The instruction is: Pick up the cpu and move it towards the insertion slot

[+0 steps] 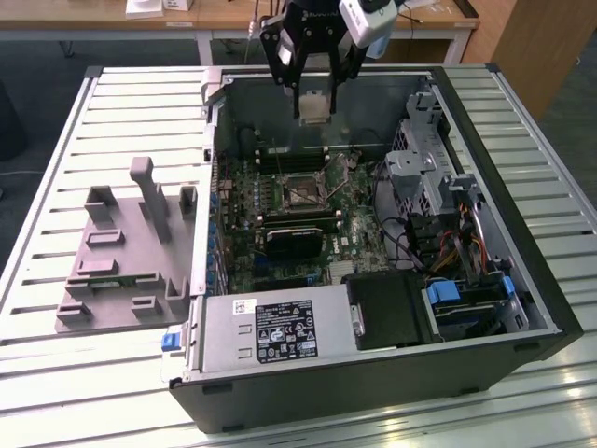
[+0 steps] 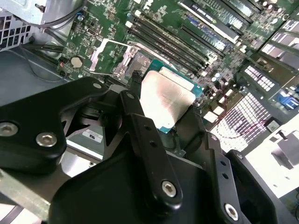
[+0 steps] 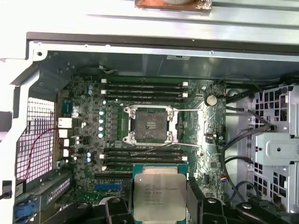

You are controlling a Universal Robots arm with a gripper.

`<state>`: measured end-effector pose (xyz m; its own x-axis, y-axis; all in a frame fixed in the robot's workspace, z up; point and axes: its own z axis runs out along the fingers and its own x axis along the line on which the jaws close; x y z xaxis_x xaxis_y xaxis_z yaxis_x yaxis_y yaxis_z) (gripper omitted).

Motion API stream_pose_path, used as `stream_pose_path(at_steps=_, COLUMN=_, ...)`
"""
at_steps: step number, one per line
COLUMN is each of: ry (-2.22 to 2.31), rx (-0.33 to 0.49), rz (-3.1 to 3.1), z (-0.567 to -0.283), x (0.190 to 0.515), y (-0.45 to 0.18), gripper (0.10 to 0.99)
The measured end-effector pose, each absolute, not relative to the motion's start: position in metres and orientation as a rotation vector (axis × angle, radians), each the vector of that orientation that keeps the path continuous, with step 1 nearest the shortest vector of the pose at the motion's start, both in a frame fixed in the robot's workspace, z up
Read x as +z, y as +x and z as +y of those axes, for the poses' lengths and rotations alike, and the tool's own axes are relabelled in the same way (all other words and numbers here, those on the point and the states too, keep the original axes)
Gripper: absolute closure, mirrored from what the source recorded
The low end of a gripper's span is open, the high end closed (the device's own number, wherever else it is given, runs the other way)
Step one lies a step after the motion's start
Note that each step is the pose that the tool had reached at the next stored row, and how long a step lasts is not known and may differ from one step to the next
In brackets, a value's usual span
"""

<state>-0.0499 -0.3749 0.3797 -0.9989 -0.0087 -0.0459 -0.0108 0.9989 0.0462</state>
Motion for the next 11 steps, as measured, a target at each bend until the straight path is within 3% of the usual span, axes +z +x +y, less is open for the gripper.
stream_pose_path(at_steps=11, ry=-0.015, rx=0.072, rz=3.095, z=-0.355, x=0.373, y=-0.046, gripper=0.545)
